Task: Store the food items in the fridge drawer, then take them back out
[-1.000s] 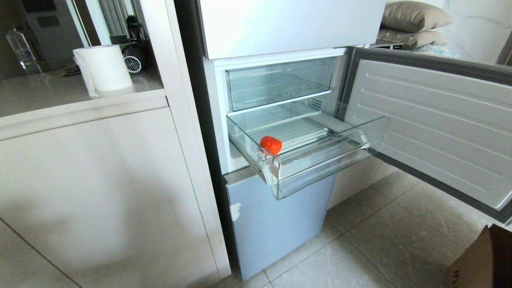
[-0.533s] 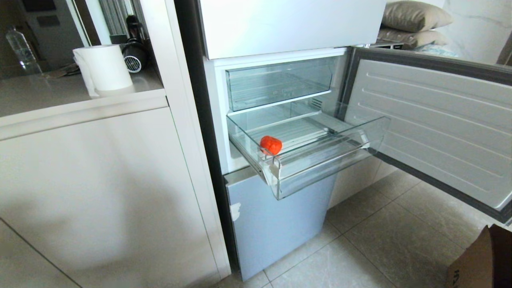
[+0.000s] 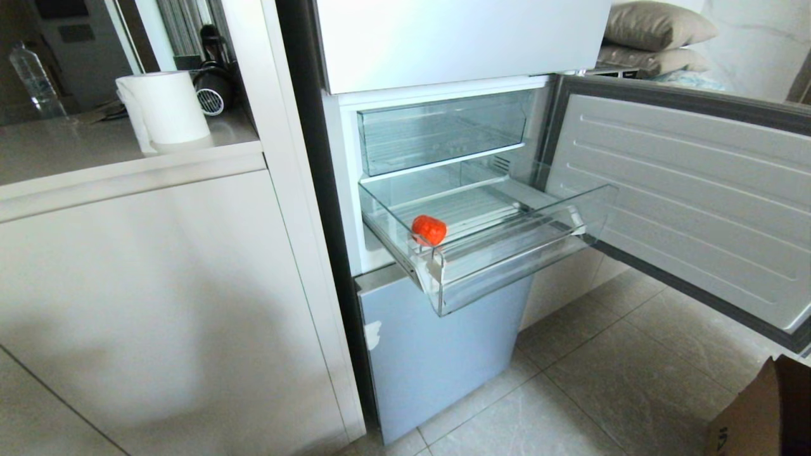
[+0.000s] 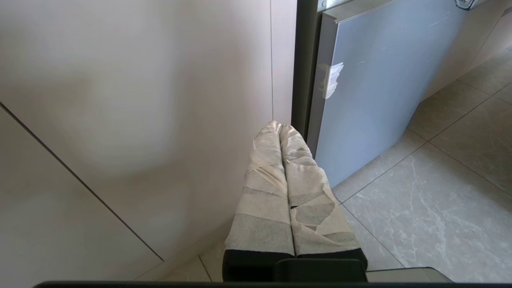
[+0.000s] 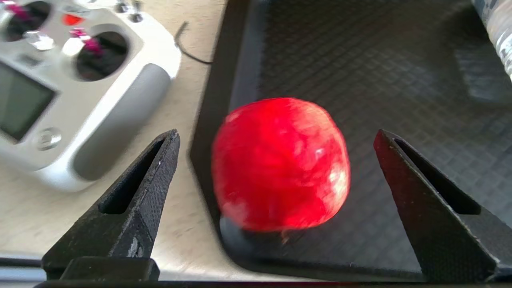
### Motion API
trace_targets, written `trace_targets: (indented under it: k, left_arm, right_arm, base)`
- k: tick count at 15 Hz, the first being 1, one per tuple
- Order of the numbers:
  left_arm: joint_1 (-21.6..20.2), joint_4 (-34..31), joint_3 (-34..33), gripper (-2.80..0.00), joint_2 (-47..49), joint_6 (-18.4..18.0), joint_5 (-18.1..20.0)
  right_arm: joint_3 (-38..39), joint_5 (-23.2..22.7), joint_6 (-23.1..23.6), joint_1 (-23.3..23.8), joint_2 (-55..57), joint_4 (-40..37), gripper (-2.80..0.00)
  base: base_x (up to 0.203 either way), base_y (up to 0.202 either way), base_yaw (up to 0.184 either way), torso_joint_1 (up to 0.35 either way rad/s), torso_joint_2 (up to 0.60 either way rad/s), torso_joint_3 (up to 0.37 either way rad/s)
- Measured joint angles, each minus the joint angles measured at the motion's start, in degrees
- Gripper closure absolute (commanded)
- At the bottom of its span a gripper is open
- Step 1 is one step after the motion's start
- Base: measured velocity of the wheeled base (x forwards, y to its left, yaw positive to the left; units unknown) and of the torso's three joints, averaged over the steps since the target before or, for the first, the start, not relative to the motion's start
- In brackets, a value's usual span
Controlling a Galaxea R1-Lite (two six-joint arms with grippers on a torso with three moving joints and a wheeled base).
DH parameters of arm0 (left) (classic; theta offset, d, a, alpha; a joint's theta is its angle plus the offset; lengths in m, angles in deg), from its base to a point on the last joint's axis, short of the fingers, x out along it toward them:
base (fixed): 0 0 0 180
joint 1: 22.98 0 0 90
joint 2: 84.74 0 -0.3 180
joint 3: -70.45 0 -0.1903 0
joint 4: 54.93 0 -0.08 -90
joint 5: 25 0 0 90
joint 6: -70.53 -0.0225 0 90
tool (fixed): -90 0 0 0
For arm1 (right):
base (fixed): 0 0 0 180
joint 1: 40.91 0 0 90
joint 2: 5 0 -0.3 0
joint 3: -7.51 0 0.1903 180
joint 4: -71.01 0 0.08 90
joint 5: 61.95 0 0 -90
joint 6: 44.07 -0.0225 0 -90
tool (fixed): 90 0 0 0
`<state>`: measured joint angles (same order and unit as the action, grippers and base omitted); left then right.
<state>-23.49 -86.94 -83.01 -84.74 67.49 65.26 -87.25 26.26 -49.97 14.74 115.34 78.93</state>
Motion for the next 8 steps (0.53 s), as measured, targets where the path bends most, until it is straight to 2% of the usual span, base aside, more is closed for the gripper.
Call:
trace_targets:
  k: [8]
  left_arm:
    - [0.00,0.00,0.00,0.00,0.00,0.00,0.01]
  right_arm:
    - [-0.67,-0.11,-0.13,0.35,3.97,0.70,-2.80]
  base:
    - [0.000,0.000,0.000,0.000,0.00,0.000]
